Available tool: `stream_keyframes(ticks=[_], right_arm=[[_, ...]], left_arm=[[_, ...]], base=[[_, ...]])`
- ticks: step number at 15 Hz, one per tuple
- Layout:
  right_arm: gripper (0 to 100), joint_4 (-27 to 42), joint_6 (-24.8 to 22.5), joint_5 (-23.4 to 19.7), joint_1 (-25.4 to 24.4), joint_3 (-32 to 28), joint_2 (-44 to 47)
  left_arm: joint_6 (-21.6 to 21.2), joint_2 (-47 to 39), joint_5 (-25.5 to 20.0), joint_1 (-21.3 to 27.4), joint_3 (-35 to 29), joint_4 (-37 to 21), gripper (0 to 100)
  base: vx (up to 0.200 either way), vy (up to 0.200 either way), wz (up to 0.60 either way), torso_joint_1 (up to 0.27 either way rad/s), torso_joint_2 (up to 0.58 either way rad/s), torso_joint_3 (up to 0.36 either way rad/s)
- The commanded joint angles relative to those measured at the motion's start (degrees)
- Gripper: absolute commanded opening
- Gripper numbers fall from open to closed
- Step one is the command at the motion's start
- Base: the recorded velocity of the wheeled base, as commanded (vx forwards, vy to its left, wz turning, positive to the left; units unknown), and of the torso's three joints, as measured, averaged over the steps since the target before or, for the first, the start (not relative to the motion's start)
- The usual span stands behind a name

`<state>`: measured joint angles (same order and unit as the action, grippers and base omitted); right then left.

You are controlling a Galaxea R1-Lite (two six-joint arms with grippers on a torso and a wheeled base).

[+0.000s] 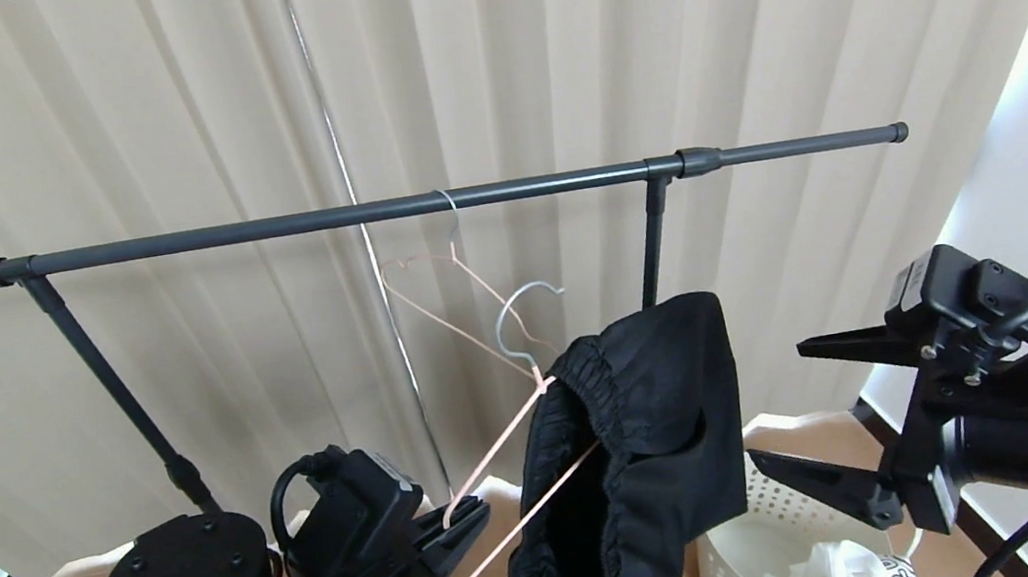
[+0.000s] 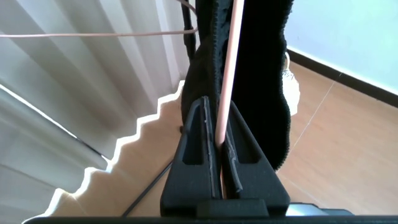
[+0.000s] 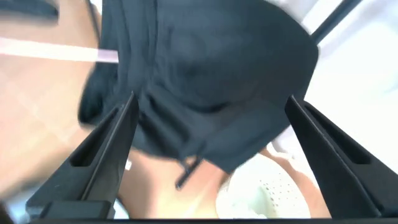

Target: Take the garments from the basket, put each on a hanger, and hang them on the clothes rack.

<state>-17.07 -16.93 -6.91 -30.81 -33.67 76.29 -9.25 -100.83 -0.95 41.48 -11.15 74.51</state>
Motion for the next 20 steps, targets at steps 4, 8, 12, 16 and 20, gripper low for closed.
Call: stream_keyframes(ticks=[4, 8, 12, 16, 20], right_arm=[[100, 23.92, -19.72, -14.18, 13.84, -17.13, 3.87], [100, 35.52, -33.16, -20.86, 18.85, -27.24, 10.28], [100, 49.76, -35.54, -22.62, 19.03, -41.21, 17.14], [100, 57.85, -38.53, -23.23, 14.63, -43.15, 18.98], [100, 59.25, -38.79, -27.72, 12.08, -43.23, 20.48]], left_arm=[[-0.50, -1.65, -2.83, 0.88, 1.13, 0.02, 0], [-2.61, -1.39, -3.53, 0.97, 1.66, 0.02, 0], [-2.96, -1.21, -4.94, 2.37, 2.54, 0.02, 0], [-3.32, -0.25, -5.11, 4.83, 2.28, 0.11, 0], [-3.58, 0.19, -5.55, 6.68, 2.72, 0.11, 0]], base=[[0.000, 0.000, 0.00, 0.000, 0.00, 0.000], [0.000, 0.000, 0.00, 0.000, 0.00, 0.000], [0.000, 0.000, 0.00, 0.000, 0.00, 0.000], [0.000, 0.000, 0.00, 0.000, 0.00, 0.000], [0.000, 0.000, 0.00, 0.000, 0.00, 0.000]])
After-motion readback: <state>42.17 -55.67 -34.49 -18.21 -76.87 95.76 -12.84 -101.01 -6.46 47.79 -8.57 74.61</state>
